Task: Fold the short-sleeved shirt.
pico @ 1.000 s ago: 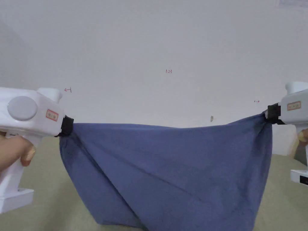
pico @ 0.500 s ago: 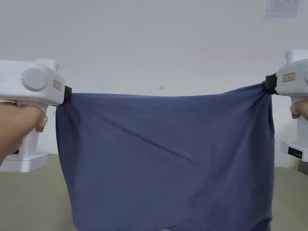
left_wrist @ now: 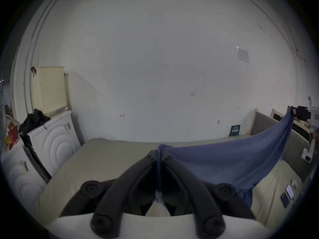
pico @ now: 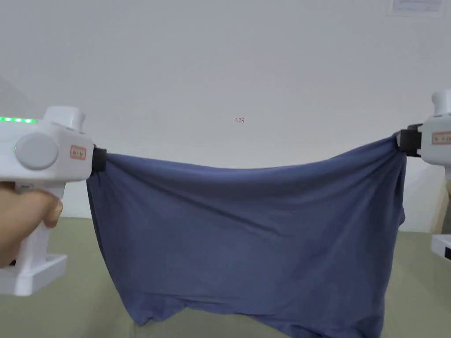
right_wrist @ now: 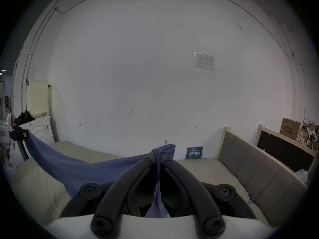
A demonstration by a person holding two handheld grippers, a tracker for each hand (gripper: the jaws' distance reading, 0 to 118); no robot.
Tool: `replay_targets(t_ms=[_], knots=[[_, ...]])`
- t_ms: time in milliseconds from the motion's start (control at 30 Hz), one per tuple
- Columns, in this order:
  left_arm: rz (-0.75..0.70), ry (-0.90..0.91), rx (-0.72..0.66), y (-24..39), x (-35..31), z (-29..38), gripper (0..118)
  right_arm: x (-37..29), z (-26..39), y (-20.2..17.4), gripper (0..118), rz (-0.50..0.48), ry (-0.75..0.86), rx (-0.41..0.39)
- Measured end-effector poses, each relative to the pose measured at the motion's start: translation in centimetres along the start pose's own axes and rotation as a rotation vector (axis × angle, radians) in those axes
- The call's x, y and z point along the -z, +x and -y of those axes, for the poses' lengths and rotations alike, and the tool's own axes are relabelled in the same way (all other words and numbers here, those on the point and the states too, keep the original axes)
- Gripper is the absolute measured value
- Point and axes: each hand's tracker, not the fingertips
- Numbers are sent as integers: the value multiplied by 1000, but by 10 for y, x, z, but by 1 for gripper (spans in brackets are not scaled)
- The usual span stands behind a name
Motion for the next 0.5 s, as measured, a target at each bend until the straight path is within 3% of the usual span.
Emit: replay_targets(t_ms=[500], knots=[[86,-170,11,-11,-118,180,4,-156,172,20,4,-32,-206,62]])
